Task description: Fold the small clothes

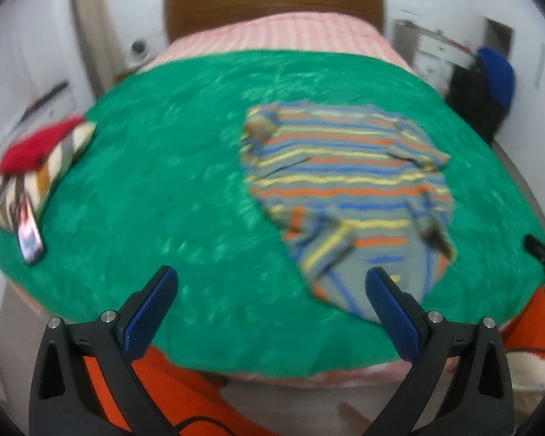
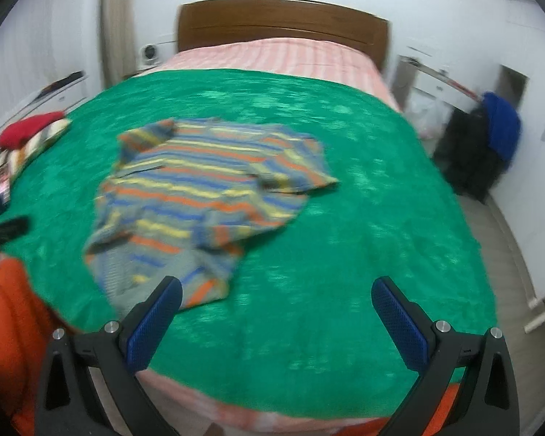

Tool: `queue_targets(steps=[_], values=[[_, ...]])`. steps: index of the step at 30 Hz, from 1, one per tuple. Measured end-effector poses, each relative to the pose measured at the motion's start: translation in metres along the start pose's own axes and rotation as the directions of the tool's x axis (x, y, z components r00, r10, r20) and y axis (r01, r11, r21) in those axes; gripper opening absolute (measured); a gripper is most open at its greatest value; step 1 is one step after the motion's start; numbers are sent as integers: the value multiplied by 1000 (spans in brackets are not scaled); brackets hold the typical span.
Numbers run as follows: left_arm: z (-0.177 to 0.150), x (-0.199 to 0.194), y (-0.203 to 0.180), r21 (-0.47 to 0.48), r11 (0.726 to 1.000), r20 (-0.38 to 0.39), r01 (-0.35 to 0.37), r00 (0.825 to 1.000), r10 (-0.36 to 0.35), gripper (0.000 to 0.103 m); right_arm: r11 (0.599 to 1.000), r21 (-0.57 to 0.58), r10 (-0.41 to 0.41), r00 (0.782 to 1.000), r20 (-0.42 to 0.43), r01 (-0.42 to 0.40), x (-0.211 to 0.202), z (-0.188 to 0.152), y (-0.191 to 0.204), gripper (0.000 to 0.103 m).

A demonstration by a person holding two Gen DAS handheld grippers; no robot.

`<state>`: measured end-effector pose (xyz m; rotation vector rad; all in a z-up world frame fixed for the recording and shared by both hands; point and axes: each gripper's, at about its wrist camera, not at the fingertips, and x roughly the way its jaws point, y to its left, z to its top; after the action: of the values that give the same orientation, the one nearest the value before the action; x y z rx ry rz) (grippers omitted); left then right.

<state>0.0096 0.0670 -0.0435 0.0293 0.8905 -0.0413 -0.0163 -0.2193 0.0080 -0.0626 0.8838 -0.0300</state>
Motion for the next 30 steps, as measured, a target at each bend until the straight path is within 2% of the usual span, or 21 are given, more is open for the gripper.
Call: queue_targets(steps=[3,5,8,10,12,13,14,15,16,17,18,19,21,24,26,28,29,30], values=[[-9,17,9,-19,999,-57,48,997,-49,103,999,49,-9,999,-42,11,14,-3,-18,103],[-15,31,-3,28,996,-85,81,993,-78,103,998,66,27,996,-82,-22,27,-7,-19,103],[-11,52,-31,119,987,-99,112,990,-100,102,992,29,128,983,-131,-125,47,-5,-1,103],[-4,71,-48,164,979,-103,125,989,-109,102,979,-26,197,971,-132,-202,60,2,20,103],[2,95,-65,203,972,-118,118,988,-95,102,970,-73,222,966,-134,-233,73,6,38,103],[4,105,-70,221,970,-124,104,989,-78,97,965,-99,225,963,-150,-241,87,11,50,102],[5,116,-75,239,967,-132,88,990,-57,78,964,-110,225,961,-160,-244,97,13,57,102],[5,129,-80,255,965,-147,68,989,-31,66,963,-121,221,961,-166,-242,108,15,62,99],[5,137,-80,256,964,-163,67,986,-25,31,964,-133,206,964,-169,-229,119,16,67,77],[4,140,-76,240,968,-167,68,986,-28,15,967,-141,189,966,-174,-214,128,17,69,55],[5,138,-68,208,975,-162,78,986,-45,14,969,-134,182,965,-188,-209,134,16,67,14],[5,130,-56,160,981,-161,111,983,-85,9,970,-101,199,959,-201,-222,135,16,60,12],[4,110,-29,88,984,-152,157,978,-142,9,968,-31,238,955,-175,-247,118,13,37,12],[-7,81,11,15,979,-147,204,969,-200,7,971,38,238,954,-180,-235,83,-5,-8,12],[-21,70,29,2,980,-177,198,965,-194,9,979,63,202,955,-216,-193,73,-23,-33,12],[-32,66,41,2,988,-207,153,967,-149,10,986,82,162,948,-274,-145,72,-44,-53,15],[-36,64,46,-3,990,-216,139,967,-137,18,989,98,138,944,-300,-114,73,-54,-62,17],[-40,61,51,-16,990,-219,143,965,-143,23,990,110,123,942,-311,-93,72,-60,-68,26]])
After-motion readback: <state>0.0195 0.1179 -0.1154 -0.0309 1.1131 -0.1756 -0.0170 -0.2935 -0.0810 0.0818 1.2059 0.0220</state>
